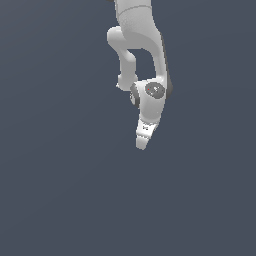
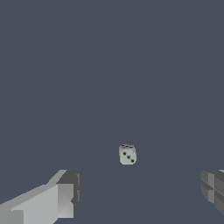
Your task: Pick up the object and move it to a goal position.
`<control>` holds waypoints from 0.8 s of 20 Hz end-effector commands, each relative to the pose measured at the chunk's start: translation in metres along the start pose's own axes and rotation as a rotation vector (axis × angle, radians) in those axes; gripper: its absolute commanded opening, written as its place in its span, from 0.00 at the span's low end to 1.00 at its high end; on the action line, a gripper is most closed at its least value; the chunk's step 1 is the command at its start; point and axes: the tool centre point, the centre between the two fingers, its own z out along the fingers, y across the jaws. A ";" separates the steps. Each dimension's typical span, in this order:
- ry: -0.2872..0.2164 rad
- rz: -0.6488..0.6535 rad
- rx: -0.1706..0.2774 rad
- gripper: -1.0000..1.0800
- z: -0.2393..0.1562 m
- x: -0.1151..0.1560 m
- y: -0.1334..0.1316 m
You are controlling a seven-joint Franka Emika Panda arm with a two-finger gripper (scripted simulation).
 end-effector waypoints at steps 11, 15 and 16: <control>0.002 -0.037 -0.001 0.96 0.010 0.001 -0.003; 0.002 -0.040 -0.001 0.96 0.028 0.001 -0.004; 0.002 -0.041 -0.001 0.96 0.034 0.001 -0.004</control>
